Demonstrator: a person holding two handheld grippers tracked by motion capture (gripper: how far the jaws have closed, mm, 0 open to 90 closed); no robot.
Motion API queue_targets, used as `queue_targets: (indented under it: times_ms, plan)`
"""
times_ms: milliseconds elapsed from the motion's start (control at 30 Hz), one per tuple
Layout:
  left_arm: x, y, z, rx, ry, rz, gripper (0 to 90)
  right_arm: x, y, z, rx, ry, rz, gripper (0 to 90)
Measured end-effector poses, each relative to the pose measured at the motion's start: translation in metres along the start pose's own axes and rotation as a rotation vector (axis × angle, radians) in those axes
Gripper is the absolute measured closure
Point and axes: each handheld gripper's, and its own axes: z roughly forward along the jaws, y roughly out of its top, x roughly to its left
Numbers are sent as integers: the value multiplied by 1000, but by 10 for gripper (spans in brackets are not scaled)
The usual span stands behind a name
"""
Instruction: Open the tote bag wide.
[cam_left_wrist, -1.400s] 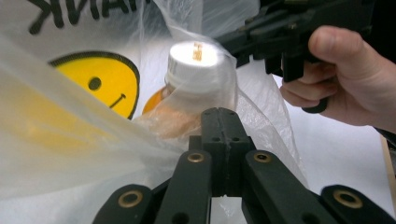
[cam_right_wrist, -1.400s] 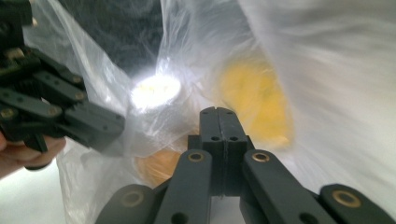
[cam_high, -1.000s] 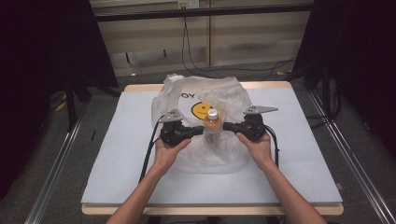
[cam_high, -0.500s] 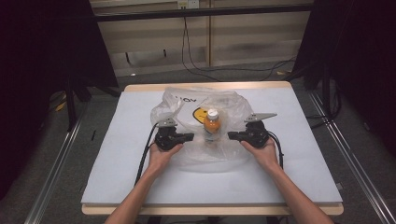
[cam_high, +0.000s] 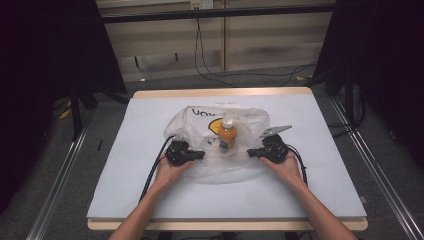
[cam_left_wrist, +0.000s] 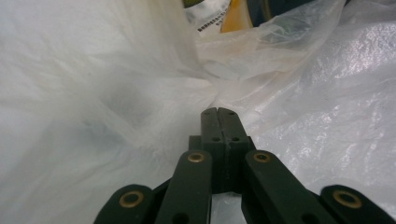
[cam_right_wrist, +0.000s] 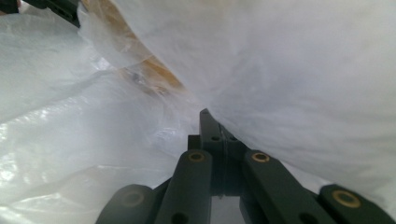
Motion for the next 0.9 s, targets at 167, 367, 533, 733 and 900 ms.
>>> queue_targets:
  times_ms: [167, 367, 533, 733, 900]
  plan:
    - [13, 21, -26, -85, 55, 305, 900, 8, 9, -14, -103, 40, 5, 900]
    - [-44, 18, -38, -250, -86, -170, 900, 21, 20, -40, -207, 64, -10, 900]
    - [-56, 11, -53, -251, -102, -141, 900, 27, 22, -55, -244, 69, -24, 900]
    - [-46, 6, -80, -309, -60, -164, 900, 25, 29, -68, -302, 65, -13, 900]
    - [-39, 8, -105, -381, -30, -179, 900, 28, 47, -74, -349, 72, -32, 900]
